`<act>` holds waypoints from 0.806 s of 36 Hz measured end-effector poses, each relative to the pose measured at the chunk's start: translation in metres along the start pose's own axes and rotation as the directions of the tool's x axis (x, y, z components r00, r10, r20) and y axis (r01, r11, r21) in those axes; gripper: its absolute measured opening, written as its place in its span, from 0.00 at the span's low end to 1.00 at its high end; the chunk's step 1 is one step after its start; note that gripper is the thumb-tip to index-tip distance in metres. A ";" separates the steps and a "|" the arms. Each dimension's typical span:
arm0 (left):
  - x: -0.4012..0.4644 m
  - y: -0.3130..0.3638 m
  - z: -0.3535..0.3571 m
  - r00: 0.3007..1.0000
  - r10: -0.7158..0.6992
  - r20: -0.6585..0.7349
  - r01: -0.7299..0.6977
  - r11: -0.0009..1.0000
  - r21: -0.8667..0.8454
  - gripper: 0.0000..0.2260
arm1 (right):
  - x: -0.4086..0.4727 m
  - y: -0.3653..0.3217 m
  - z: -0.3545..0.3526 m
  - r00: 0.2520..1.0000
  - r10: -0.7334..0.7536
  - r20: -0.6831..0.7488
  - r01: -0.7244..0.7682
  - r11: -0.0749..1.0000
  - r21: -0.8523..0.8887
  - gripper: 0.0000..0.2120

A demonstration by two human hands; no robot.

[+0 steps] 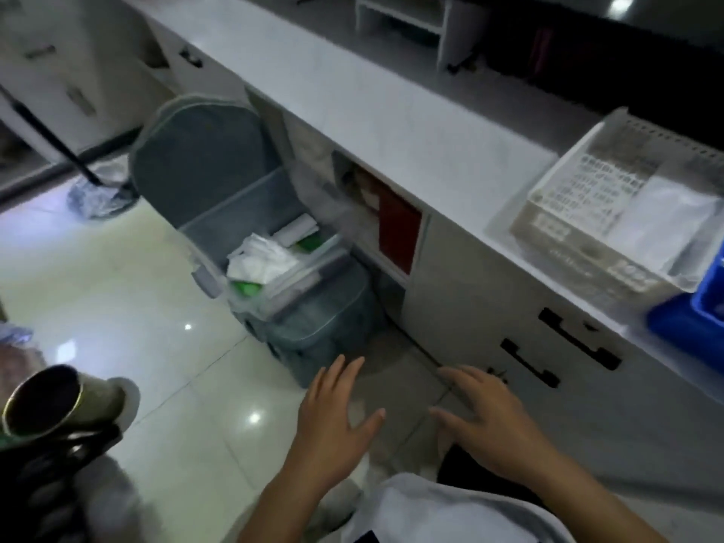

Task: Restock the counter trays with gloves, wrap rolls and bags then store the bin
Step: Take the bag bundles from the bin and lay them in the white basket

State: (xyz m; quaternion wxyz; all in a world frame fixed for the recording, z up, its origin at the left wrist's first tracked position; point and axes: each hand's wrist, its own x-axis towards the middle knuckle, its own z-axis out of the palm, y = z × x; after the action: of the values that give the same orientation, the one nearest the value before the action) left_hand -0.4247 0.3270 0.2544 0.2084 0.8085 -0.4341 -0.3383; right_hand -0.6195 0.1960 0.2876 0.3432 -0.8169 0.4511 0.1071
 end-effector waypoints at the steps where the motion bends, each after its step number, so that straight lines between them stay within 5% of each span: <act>1: -0.001 -0.007 -0.004 0.999 -0.031 -0.008 0.031 0.999 -0.022 0.35 | 0.006 -0.008 0.001 1.000 -0.020 0.002 0.020 1.000 -0.013 0.31; 18: 0.082 -0.100 -0.119 0.913 -0.406 -0.034 0.396 0.904 -0.164 0.32 | 0.244 -0.158 0.006 0.940 -0.285 0.188 0.293 0.956 -0.019 0.30; 25: 0.166 -0.115 -0.196 0.899 -0.436 -0.049 0.422 0.889 -0.176 0.31 | 0.367 -0.205 0.003 0.931 -0.269 0.248 0.275 0.961 0.012 0.30; 29: 0.218 -0.119 -0.221 0.899 -0.423 -0.115 0.392 0.893 -0.221 0.28 | 0.428 -0.210 0.010 0.894 -0.234 0.381 0.303 0.944 -0.130 0.28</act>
State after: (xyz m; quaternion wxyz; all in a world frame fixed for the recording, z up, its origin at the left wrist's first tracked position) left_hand -0.1112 0.2166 0.2506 0.2441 0.8821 -0.2016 -0.3488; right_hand -0.2035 -0.0059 0.1700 0.3540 -0.8662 0.2508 0.2481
